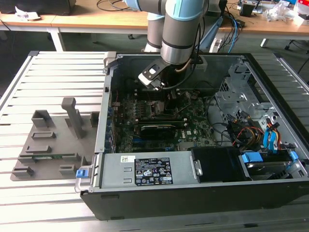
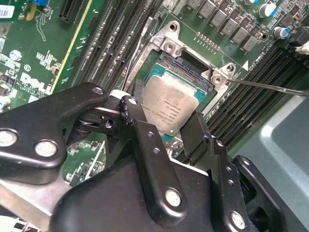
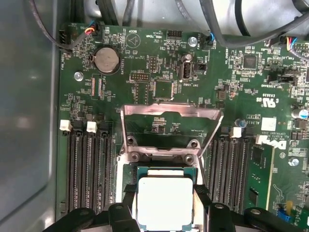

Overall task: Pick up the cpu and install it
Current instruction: 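Place the cpu into insertion slot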

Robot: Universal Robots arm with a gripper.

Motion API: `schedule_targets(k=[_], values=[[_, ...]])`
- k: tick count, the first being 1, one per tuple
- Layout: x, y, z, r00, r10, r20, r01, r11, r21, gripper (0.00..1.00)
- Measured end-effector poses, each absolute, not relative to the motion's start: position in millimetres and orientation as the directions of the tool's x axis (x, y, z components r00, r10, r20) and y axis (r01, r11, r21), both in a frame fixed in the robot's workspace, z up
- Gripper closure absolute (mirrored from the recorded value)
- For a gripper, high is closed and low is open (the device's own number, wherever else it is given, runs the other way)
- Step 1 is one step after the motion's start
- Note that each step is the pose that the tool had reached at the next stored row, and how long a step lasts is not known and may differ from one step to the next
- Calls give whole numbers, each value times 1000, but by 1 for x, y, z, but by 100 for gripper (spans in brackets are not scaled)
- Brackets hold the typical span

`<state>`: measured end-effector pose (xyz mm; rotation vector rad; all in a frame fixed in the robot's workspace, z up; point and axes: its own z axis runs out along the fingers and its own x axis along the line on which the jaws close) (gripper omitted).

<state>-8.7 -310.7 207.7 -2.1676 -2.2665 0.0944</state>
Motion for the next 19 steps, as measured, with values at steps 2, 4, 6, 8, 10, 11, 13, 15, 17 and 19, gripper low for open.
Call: schedule_targets(k=[2,4,6,8,10,11,13,15,17,19], values=[[-10,-311,206,-42,998,-40,998,40,-46,45],[-11,-311,205,-38,998,-41,998,36,-46,45],[-11,-311,203,-38,998,-41,998,36,-46,45],[-11,-310,201,-37,998,-41,998,35,-46,45],[-11,-310,199,-38,998,-41,998,36,-46,45],[-12,-309,199,-37,998,-41,998,35,-47,45],[-12,-308,198,-37,998,-41,998,36,-47,45],[-12,-308,197,-37,998,-41,998,35,-47,45],[-12,-308,196,-37,998,-41,998,35,-47,45],[-12,-308,195,-37,998,-41,998,35,-46,45]])
